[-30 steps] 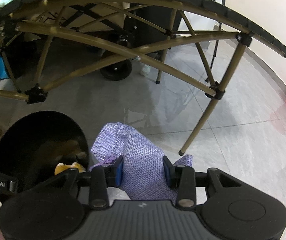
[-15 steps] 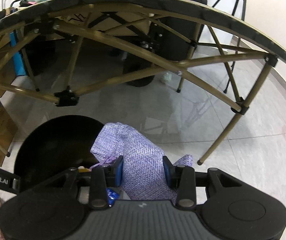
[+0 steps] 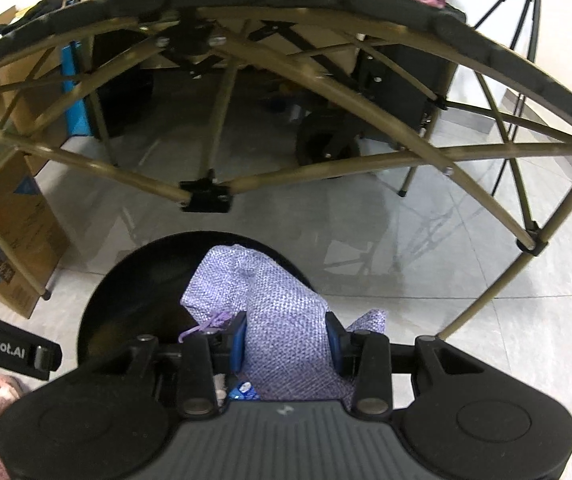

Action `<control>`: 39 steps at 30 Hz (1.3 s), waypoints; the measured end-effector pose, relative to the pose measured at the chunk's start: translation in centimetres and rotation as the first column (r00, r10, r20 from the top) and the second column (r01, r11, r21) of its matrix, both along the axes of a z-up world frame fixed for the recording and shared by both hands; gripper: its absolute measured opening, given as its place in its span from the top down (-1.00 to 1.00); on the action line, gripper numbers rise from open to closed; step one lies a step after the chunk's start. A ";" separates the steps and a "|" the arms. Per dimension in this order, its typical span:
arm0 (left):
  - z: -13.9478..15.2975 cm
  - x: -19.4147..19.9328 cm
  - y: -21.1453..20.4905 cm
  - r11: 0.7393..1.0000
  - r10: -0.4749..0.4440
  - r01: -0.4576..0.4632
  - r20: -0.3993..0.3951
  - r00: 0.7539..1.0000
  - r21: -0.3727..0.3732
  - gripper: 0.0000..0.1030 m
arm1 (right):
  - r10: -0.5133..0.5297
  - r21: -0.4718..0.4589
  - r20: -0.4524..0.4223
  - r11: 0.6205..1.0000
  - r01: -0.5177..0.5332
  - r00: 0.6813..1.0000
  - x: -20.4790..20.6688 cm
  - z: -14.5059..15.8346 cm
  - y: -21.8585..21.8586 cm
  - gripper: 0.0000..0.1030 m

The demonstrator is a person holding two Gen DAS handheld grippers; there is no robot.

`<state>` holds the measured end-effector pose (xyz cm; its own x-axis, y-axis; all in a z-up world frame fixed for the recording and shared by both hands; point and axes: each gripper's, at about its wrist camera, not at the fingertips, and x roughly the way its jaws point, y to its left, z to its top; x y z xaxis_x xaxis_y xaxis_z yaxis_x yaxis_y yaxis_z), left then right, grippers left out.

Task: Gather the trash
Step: 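Lower the purple bag into the bin and open the right gripper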

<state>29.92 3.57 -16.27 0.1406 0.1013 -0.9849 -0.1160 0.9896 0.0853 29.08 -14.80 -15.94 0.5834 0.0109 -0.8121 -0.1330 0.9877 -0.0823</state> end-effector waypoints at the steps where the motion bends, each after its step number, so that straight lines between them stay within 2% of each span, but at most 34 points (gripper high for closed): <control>1: 0.0 -0.1 0.2 1.000 0.004 -0.004 -0.001 1.000 0.001 -1.00 | 0.006 0.001 -0.004 1.000 -0.006 1.000 0.1 -0.1 0.3 0.27; 18: -0.4 -0.7 2.8 0.998 0.055 -0.054 -0.026 0.998 0.030 -1.00 | 0.063 0.027 -0.123 0.998 -0.060 0.990 0.8 -2.7 4.1 0.27; 29: -0.4 -1.0 3.2 0.997 0.069 -0.068 -0.032 0.997 0.035 -1.00 | 0.071 0.035 -0.156 0.997 -0.066 0.985 1.2 -4.1 4.9 0.26; 38: -0.5 -1.0 3.2 0.997 0.066 -0.065 -0.038 0.997 0.035 -1.00 | 0.055 0.042 -0.155 0.998 -0.049 0.986 1.3 -4.3 4.7 0.12; 39: -0.5 -1.0 3.2 0.997 0.066 -0.064 -0.037 0.997 0.036 -1.00 | 0.052 0.041 -0.153 0.998 -0.046 0.987 1.3 -4.3 4.7 0.03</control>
